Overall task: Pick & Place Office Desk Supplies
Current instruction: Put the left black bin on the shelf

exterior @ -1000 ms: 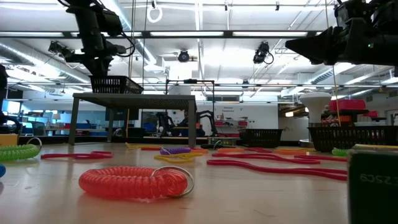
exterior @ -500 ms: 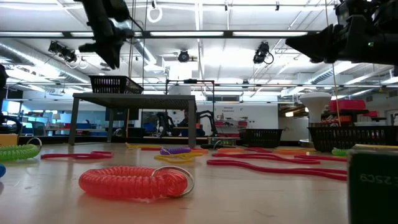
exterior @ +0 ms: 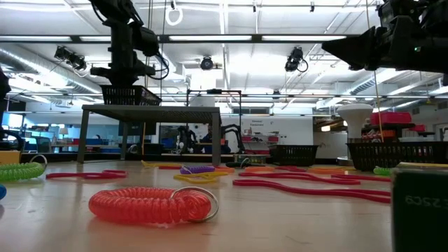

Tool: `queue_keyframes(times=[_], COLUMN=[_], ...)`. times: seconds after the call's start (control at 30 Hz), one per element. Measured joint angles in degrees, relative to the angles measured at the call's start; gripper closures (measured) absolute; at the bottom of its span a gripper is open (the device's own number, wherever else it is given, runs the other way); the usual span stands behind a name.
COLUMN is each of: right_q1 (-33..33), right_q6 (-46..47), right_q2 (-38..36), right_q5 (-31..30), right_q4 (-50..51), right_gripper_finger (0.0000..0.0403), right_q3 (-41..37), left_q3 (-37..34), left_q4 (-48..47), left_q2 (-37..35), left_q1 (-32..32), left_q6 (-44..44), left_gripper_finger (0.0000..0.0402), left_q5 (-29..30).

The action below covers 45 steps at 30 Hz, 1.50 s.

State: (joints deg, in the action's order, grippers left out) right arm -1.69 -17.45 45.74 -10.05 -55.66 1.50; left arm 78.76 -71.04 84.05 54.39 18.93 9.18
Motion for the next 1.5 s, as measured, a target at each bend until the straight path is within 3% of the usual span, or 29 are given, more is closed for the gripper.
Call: queue_keyframes(times=[0.8, 1.13, 1.5], right_q1=[0.0, 0.0, 0.0], right_q6=[0.0, 0.0, 0.0], right_q2=[0.0, 0.0, 0.0], right_q5=[0.0, 0.0, 0.0], right_q4=[0.1, 0.1, 0.1], right_gripper_finger=[0.0396, 0.0396, 0.0396], right_q3=[0.0, 0.0, 0.0], left_q3=[0.0, 0.0, 0.0], left_q4=[-4.2, 0.7, 1.8], left_q2=[-2.1, -2.1, -2.1], left_q1=[0.8, 0.5, 4.1], left_q6=[3.0, -1.1, -1.3], left_gripper_finger=[0.0396, 0.0395, 0.0396], left_q5=[2.9, 2.4, 3.5])
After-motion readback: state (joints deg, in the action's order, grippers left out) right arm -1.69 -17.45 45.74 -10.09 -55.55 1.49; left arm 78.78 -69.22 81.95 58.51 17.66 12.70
